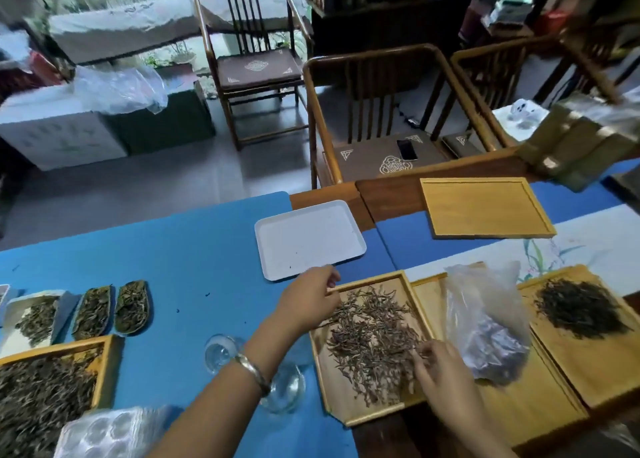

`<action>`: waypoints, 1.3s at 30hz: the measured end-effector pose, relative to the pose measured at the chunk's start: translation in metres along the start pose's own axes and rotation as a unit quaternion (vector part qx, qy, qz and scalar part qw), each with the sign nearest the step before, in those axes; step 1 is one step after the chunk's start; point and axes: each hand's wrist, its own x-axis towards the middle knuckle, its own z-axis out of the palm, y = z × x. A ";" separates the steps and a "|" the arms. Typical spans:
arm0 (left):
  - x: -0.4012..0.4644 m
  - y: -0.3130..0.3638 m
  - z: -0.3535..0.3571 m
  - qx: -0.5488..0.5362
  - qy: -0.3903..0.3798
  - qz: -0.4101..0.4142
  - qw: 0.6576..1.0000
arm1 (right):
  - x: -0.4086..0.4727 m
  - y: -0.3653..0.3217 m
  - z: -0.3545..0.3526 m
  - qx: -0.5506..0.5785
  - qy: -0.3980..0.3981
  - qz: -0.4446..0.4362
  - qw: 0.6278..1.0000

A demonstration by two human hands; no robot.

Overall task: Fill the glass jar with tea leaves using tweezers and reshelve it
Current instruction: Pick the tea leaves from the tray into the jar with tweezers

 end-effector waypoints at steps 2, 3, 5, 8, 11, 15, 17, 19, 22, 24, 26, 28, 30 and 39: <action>0.027 0.003 0.009 0.034 -0.036 0.027 0.998 | -0.019 0.010 0.001 0.029 0.029 0.089 0.995; 0.040 0.005 0.016 0.053 -0.053 0.040 0.996 | -0.028 0.015 0.005 0.053 0.042 0.143 0.987; 0.063 0.006 0.030 0.099 -0.088 0.059 0.989 | -0.043 0.024 0.016 0.095 0.037 0.239 0.966; 0.088 0.001 0.050 0.171 -0.134 0.067 0.974 | -0.055 0.026 0.039 0.164 -0.072 0.355 0.918; 0.100 -0.007 0.064 0.204 -0.159 0.049 0.965 | -0.052 0.023 0.057 0.298 -0.037 0.420 0.856; 0.106 -0.014 0.073 0.228 -0.168 0.062 0.957 | -0.040 0.017 0.071 0.405 0.026 0.437 0.803; 0.107 -0.016 0.076 0.229 -0.160 0.063 0.958 | -0.037 0.017 0.074 0.410 0.036 0.428 0.804; 0.107 -0.019 0.077 0.226 -0.152 0.062 0.960 | -0.035 0.018 0.075 0.417 0.039 0.427 0.802; 0.108 -0.020 0.076 0.220 -0.143 0.061 0.963 | -0.031 0.018 0.076 0.409 0.025 0.427 0.806; 0.108 -0.019 0.075 0.223 -0.146 0.066 0.961 | -0.028 0.018 0.075 0.396 0.021 0.421 0.816; 0.108 -0.019 0.074 0.226 -0.148 0.068 0.960 | -0.025 0.017 0.073 0.379 0.019 0.416 0.827; 0.107 -0.020 0.071 0.225 -0.146 0.066 0.961 | -0.022 0.015 0.068 0.361 0.017 0.410 0.838; 0.106 -0.021 0.065 0.221 -0.140 0.065 0.963 | -0.018 0.014 0.063 0.345 0.010 0.398 0.850; 0.108 -0.024 0.027 0.186 -0.114 0.063 0.974 | 0.013 0.003 0.019 0.273 -0.019 0.331 0.903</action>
